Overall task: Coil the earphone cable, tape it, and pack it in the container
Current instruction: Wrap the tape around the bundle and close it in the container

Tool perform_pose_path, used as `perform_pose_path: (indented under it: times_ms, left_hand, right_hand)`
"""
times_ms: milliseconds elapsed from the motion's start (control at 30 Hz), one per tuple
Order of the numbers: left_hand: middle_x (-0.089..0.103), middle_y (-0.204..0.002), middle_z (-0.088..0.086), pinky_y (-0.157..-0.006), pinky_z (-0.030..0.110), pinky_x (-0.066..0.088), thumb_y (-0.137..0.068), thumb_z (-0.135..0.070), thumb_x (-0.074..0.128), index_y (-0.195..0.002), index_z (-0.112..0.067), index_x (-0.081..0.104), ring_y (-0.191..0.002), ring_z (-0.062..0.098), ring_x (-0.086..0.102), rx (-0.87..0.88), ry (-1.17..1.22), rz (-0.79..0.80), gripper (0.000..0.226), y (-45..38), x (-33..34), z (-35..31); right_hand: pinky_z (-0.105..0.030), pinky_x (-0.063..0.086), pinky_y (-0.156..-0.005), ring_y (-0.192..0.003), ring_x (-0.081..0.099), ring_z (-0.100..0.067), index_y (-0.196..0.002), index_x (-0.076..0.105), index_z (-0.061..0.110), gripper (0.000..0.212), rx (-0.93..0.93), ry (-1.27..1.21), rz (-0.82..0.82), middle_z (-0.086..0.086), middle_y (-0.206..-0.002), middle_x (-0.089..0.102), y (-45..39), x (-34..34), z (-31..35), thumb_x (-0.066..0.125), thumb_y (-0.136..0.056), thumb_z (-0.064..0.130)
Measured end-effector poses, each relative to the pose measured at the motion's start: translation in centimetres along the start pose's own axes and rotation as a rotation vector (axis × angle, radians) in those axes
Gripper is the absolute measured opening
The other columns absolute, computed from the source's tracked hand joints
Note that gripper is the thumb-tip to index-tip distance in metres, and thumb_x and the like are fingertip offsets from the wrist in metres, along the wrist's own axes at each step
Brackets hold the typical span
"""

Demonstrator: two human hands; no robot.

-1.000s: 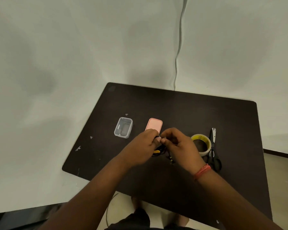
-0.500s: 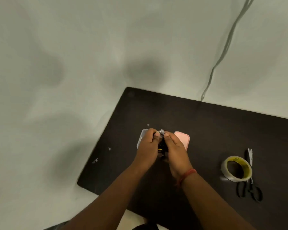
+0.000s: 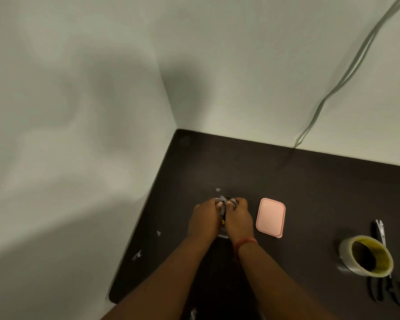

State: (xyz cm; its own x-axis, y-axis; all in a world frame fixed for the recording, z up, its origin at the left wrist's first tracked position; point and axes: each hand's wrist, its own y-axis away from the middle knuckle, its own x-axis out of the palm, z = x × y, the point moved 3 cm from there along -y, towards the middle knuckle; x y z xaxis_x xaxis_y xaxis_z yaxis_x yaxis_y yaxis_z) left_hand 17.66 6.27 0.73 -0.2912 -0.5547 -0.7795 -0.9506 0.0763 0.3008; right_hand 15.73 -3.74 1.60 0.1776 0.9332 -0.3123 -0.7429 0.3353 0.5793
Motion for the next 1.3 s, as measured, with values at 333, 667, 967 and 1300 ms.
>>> perform_pose_path:
  times_ms: [333, 667, 967, 1300]
  left_hand:
    - [0.059, -0.124, 0.007, -0.089, 0.035, 0.052, -0.095, -0.029, 0.055, -0.128, -0.017, 0.054, -0.11, 0.022, 0.056, 0.195, -0.348, 0.109, 0.035, -0.3, 1.0, 0.3]
    - [0.053, -0.138, 0.008, -0.104, 0.031, 0.043, -0.092, -0.032, 0.062, -0.145, -0.013, 0.037, -0.123, 0.02, 0.053, 0.295, -0.273, 0.078, 0.062, 0.1, 1.5, 1.7]
    - [0.047, -0.146, 0.008, -0.102, 0.03, 0.043, -0.093, -0.03, 0.06, -0.143, -0.013, 0.044, -0.123, 0.021, 0.053, 0.384, -0.257, 0.035, 0.055, 1.1, 2.2, 2.2]
    - [0.051, -0.131, 0.0, -0.096, 0.026, 0.048, -0.099, -0.029, 0.047, -0.108, -0.014, 0.064, -0.118, 0.012, 0.048, 0.247, -0.064, -0.149, 0.024, 2.1, 0.9, 2.7]
  right_hand:
    - [-0.034, 0.042, -0.099, -0.12, 0.055, -0.028, -0.134, 0.044, 0.006, 0.038, -0.056, 0.396, 0.124, -0.016, -0.134, 0.055, 0.0, 1.0, 0.0, 0.034, -0.098, 0.007]
    - [-0.038, 0.031, -0.116, -0.142, 0.031, -0.031, -0.151, 0.011, 0.002, 0.066, -0.297, 0.885, 0.292, -0.022, -0.159, 0.018, -0.4, 2.4, -0.9, 0.048, -0.097, 0.01]
    - [-0.031, 0.033, -0.114, -0.136, 0.042, -0.022, -0.146, 0.036, 0.011, 0.05, -0.498, 0.783, 0.199, -0.011, -0.155, 0.032, 0.0, 1.2, -0.9, 0.046, -0.097, 0.01]
    - [-0.047, 0.043, -0.094, -0.11, 0.051, -0.041, -0.116, 0.053, -0.003, 0.032, -0.087, 0.519, -0.467, -0.025, -0.121, 0.051, -3.1, -10.1, -7.6, 0.06, -0.088, 0.011]
